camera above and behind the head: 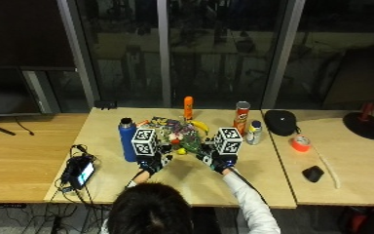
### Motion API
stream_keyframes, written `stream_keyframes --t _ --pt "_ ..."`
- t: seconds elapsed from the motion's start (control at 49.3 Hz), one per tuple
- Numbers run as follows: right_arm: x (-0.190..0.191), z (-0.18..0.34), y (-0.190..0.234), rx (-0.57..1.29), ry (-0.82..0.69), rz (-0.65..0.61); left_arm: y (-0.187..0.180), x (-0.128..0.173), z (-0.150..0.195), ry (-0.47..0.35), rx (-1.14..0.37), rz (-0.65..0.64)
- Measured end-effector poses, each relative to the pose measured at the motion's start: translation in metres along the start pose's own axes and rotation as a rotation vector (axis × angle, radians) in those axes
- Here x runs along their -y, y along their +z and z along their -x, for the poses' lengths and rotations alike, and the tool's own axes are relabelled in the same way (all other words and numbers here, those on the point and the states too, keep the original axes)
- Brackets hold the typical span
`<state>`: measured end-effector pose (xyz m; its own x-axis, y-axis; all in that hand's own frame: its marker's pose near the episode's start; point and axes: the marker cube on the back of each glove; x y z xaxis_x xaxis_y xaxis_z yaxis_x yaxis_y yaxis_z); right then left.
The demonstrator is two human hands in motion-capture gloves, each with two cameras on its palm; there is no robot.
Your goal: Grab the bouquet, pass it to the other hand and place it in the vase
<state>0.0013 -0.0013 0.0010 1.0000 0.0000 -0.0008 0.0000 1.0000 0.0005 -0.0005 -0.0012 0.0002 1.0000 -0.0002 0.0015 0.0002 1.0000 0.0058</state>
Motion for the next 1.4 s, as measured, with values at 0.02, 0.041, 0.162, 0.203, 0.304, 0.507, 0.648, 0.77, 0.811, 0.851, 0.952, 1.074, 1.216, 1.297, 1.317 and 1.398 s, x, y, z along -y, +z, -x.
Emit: stream_keyframes --t 0.02,0.041,0.162,0.203,0.304,0.507,0.648,0.77,0.811,0.851,0.952,1.074,1.216,1.297,1.317,1.398 --pt "0.000 0.000 0.000 -0.001 -0.001 0.000 0.000 0.000 0.000 0.000 -0.001 0.000" --pt "0.001 0.001 0.000 -0.003 -0.002 0.000 0.000 0.000 0.001 -0.001 -0.002 0.000" --pt "0.007 0.006 0.001 -0.002 -0.011 0.040 -0.003 -0.002 0.005 -0.016 -0.013 -0.005" --pt "0.007 0.008 0.001 -0.003 -0.010 0.060 -0.004 -0.002 0.006 -0.020 -0.013 -0.008" --pt "0.008 0.010 -0.002 -0.024 0.001 0.081 -0.008 -0.007 0.006 -0.023 -0.014 -0.005" --pt "0.014 0.004 -0.015 -0.069 0.063 0.097 -0.009 -0.003 0.005 -0.018 -0.020 -0.012" --pt "0.028 -0.012 -0.015 -0.058 0.127 0.169 -0.009 -0.001 0.002 -0.002 -0.017 -0.014" --pt "0.044 -0.035 -0.005 -0.051 0.205 0.218 -0.011 -0.001 0.000 0.000 -0.016 -0.021" --pt "0.049 -0.045 0.001 -0.052 0.243 0.231 -0.010 -0.001 0.000 -0.003 -0.015 -0.016" --pt "0.053 -0.055 0.007 -0.047 0.276 0.246 -0.009 -0.001 -0.001 -0.003 -0.017 -0.015" --pt "0.047 -0.072 0.014 -0.082 0.362 0.219 -0.007 0.001 -0.001 0.005 -0.014 -0.012" --pt "0.045 -0.083 0.042 -0.020 0.371 0.238 -0.001 0.006 -0.002 0.006 -0.015 -0.008" --pt "0.044 -0.095 0.073 -0.062 0.434 0.274 0.003 0.006 -0.005 0.010 -0.008 0.016" --pt "0.042 -0.098 0.083 -0.099 0.453 0.318 0.002 0.005 -0.005 0.012 -0.001 0.015" --pt "0.041 -0.099 0.085 -0.109 0.459 0.327 0.001 0.004 -0.004 0.012 0.000 0.013" --pt "0.041 -0.099 0.090 -0.118 0.460 0.344 0.000 0.003 -0.002 0.009 -0.004 0.012"
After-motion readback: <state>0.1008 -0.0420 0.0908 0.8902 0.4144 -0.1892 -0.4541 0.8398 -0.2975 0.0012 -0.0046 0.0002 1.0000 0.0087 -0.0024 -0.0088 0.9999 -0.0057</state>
